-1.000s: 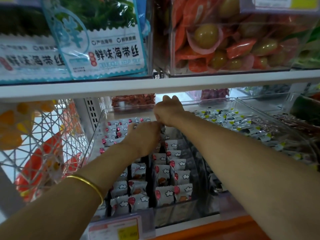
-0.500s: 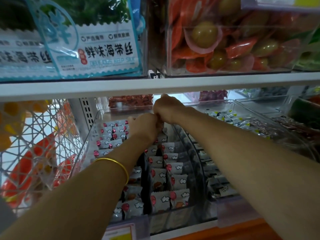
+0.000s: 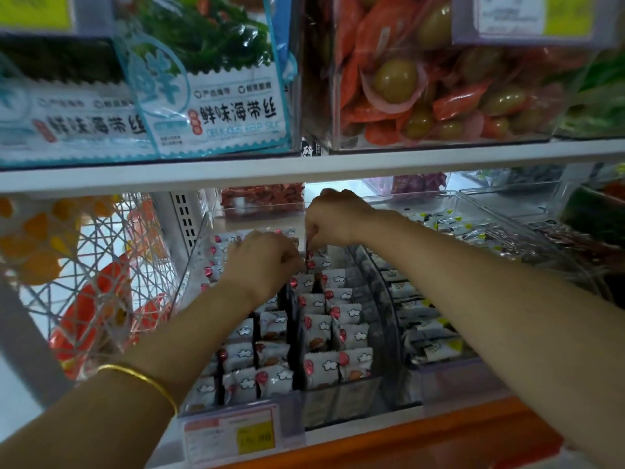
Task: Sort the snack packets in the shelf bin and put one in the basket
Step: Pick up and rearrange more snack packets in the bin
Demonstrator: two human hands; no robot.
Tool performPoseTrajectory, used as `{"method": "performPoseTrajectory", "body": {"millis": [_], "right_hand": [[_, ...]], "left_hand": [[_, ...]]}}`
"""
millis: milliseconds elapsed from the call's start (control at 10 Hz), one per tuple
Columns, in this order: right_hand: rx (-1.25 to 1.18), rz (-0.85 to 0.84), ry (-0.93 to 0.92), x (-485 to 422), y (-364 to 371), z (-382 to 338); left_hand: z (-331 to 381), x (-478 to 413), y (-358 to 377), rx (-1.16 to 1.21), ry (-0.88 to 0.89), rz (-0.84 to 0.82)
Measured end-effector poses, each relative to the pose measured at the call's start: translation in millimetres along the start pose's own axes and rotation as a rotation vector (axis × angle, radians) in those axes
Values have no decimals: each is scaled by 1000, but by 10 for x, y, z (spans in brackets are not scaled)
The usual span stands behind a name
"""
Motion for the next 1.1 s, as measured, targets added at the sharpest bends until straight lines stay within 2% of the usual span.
{"method": "performPoseTrajectory", "body": {"millis": [100,500,800,1000,1100], "right_hand": [[67,-70,-55,100,60,-76],[261,-81,-91,70,143,-168],[223,-33,1,136,45,-121],[195,51,44,274,-74,-123],[99,99,66,415,-183,-72]], "left_hand": [[50,35,86,-55,-11,-91],[59,44,169,-53,-22,-35],[119,249,58,75,72,18],[170,394,61,71,107,-37],[210,518,13,92,110,-33]]}}
Point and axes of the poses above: each hand's wrist, its own x-axis away from the middle knuckle, its own y-axis out of the palm, z = x × y, the point moved 4 cm from there along -x, towards the middle knuckle, and after that the axes turned 14 degrees about x, right-handed, at the moved point
